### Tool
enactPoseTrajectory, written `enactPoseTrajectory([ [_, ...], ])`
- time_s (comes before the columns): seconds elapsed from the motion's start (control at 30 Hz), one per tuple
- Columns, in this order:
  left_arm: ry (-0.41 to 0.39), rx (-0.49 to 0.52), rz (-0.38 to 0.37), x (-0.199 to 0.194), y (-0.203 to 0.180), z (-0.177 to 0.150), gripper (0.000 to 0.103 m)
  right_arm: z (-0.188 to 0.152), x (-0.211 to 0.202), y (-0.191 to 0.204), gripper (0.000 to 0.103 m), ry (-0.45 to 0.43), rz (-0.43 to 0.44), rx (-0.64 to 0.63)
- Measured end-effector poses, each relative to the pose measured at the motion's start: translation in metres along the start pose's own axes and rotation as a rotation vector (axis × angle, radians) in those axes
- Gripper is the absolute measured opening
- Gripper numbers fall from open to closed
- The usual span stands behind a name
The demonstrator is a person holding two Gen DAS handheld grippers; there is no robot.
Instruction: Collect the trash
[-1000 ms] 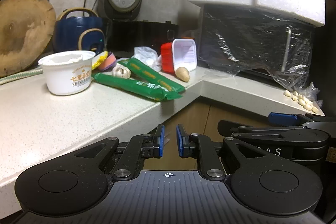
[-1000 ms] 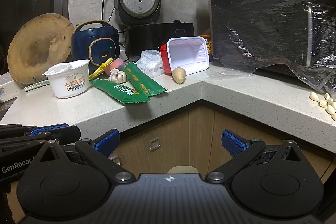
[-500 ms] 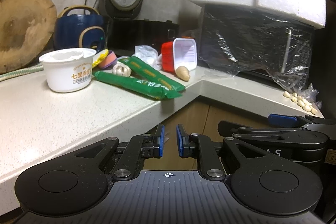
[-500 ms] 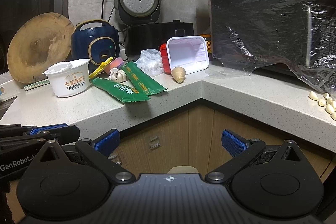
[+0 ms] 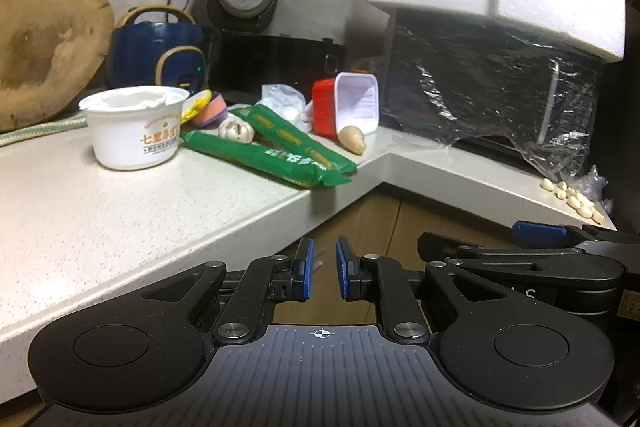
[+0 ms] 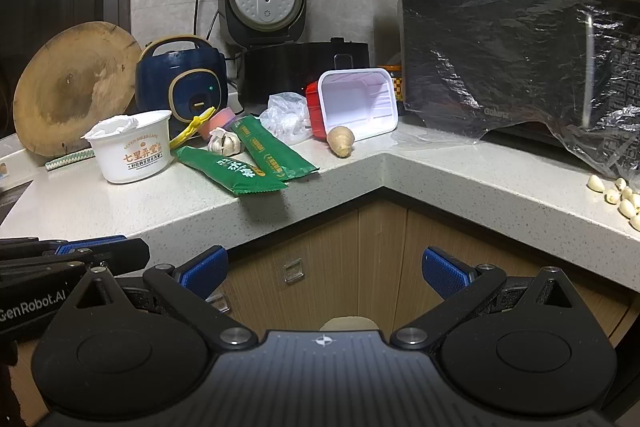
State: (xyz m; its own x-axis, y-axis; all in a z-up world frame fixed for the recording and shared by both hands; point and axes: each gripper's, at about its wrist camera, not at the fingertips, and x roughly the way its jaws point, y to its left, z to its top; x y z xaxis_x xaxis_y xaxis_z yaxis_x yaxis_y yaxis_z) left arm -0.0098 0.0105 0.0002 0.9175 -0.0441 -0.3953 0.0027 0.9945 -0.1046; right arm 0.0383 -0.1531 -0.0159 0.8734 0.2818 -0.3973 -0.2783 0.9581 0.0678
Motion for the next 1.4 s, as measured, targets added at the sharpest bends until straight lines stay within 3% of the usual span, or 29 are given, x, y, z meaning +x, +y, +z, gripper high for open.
enactPoseTrajectory([
  [0.4, 0.043, 0.025, 0.002, 0.007, 0.011, 0.018, 0.017, 0.005, 0.007, 0.000, 0.103, 0.005, -0.004, -0.016],
  [0.5, 0.078, 0.015, -0.052, 0.010, 0.027, 0.032, 0.017, 0.015, 0.007, -0.010, 0.103, -0.059, 0.065, 0.038],
  [0.57, 0.092, 0.011, -0.034, 0.012, 0.039, 0.043, 0.017, 0.025, 0.008, -0.024, 0.103, -0.121, 0.140, 0.116],
  [0.63, 0.056, -0.004, 0.011, 0.010, 0.053, 0.057, 0.017, 0.035, 0.012, -0.036, 0.103, -0.170, 0.197, 0.178],
  [0.73, -0.022, -0.022, 0.034, 0.000, 0.074, 0.090, 0.017, 0.055, 0.030, -0.036, 0.103, -0.107, 0.209, 0.144],
  [0.9, -0.162, -0.042, -0.007, -0.020, 0.111, 0.163, 0.017, 0.093, 0.058, -0.018, 0.103, -0.058, 0.180, 0.023],
  [0.97, -0.179, -0.136, -0.065, -0.012, 0.135, 0.183, 0.023, 0.112, 0.070, -0.007, 0.103, -0.048, 0.198, -0.001],
  [1.03, -0.053, -0.272, -0.078, 0.018, 0.168, 0.196, 0.023, 0.124, 0.085, 0.007, 0.103, -0.028, 0.192, -0.032],
  [1.1, 0.092, -0.360, -0.006, 0.054, 0.197, 0.201, 0.022, 0.127, 0.101, 0.028, 0.103, 0.006, 0.184, -0.087],
  [1.2, 0.096, -0.359, 0.182, 0.081, 0.223, 0.189, 0.022, 0.120, 0.123, 0.056, 0.103, 0.084, 0.225, -0.152],
  [1.27, 0.068, -0.328, 0.161, 0.082, 0.228, 0.180, 0.022, 0.114, 0.132, 0.064, 0.103, 0.113, 0.257, -0.159],
  [1.4, 0.066, -0.279, 0.022, 0.059, 0.203, 0.182, 0.022, 0.115, 0.140, 0.064, 0.103, 0.159, 0.272, -0.128],
])
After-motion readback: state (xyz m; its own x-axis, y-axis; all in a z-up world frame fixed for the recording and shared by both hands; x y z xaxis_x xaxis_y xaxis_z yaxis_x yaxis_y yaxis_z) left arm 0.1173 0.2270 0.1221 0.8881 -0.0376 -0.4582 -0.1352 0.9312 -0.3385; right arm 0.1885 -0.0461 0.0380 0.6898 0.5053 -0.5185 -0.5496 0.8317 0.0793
